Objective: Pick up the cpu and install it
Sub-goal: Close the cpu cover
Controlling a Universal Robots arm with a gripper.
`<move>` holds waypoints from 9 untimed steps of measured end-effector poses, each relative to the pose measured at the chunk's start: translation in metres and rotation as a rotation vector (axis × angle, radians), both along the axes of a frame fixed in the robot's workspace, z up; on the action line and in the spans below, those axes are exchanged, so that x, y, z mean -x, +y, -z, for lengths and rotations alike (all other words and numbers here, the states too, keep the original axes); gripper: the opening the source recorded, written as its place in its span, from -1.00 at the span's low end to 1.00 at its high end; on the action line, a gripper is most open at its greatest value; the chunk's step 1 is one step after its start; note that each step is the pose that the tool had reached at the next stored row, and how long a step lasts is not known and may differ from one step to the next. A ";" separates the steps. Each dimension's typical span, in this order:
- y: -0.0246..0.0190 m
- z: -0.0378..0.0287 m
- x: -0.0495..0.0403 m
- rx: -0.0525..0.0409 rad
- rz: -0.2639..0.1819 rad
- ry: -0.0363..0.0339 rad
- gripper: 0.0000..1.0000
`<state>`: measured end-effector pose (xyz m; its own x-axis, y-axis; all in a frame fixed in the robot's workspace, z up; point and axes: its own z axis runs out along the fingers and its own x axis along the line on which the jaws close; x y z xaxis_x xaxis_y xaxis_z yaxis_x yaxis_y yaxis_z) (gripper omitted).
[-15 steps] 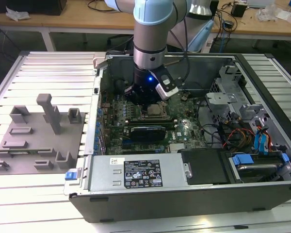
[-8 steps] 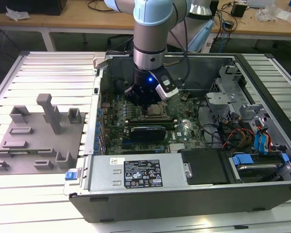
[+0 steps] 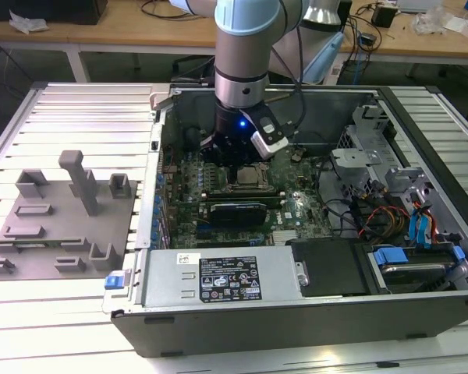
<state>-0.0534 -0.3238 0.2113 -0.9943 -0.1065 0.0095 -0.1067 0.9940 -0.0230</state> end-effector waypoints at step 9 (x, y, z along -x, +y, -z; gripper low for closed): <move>-0.0001 0.0063 0.0002 -0.0057 0.000 -0.0017 -0.79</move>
<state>-0.0536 -0.3239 0.2050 -0.9943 -0.1065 0.0072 -0.1067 0.9941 -0.0175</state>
